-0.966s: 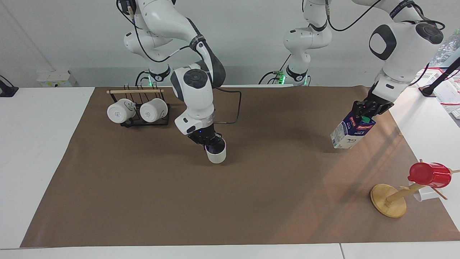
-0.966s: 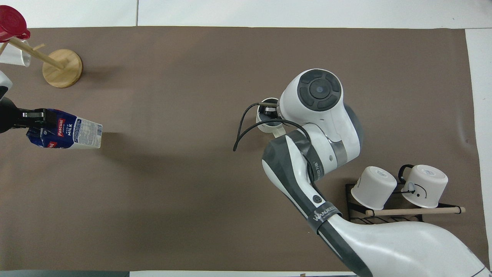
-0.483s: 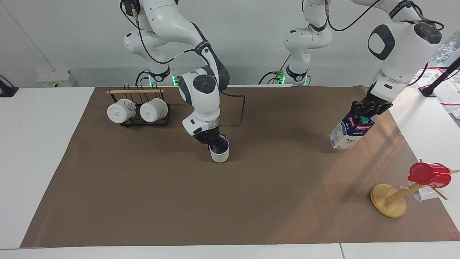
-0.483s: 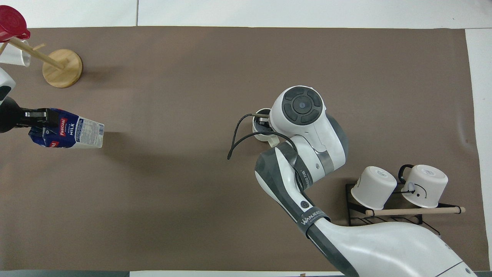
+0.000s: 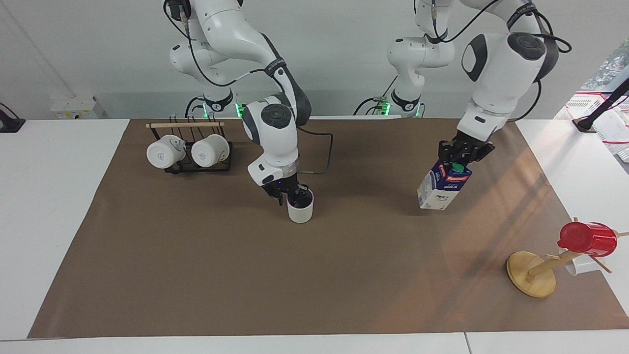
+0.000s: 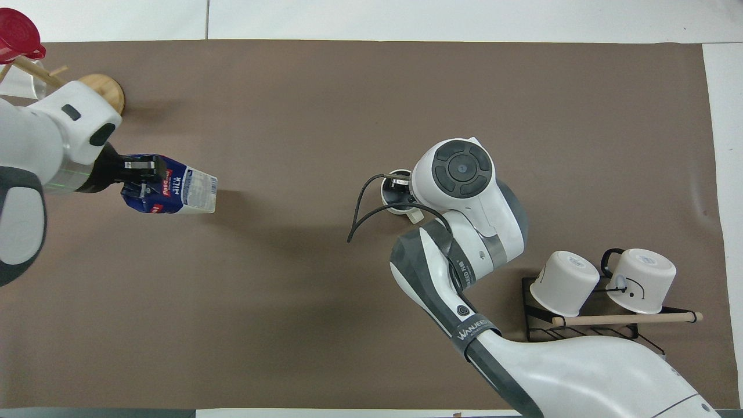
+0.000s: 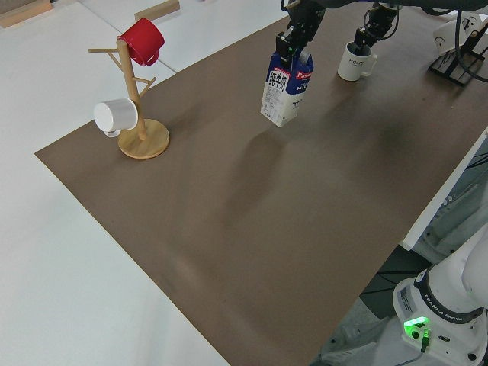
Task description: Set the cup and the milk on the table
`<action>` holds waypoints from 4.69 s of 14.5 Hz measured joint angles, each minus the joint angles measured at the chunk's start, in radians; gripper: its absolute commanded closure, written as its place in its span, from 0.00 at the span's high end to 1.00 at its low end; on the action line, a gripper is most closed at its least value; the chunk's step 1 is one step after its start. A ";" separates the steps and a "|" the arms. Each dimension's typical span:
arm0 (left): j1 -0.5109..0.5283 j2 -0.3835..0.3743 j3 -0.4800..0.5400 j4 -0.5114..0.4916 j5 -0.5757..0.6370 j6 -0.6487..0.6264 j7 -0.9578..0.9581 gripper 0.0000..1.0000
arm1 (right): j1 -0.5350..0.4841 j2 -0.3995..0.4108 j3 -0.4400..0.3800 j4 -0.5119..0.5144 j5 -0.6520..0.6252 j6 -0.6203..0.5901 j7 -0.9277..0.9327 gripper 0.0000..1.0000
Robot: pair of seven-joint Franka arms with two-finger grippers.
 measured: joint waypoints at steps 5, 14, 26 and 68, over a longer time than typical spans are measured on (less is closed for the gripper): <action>-0.226 0.110 -0.005 0.107 0.071 0.019 -0.303 0.00 | -0.128 -0.165 -0.006 0.077 -0.003 -0.203 -0.070 1.00; -0.421 0.288 -0.004 0.253 0.141 0.019 -0.561 0.00 | -0.334 -0.364 -0.011 0.118 -0.003 -0.511 -0.375 1.00; -0.478 0.354 0.000 0.308 0.148 0.016 -0.602 0.39 | -0.513 -0.402 -0.020 0.191 -0.003 -0.743 -0.627 1.00; 0.194 0.016 0.033 0.273 -0.001 -0.368 0.179 1.00 | -0.590 -0.345 0.090 0.280 -0.026 -0.794 -0.617 1.00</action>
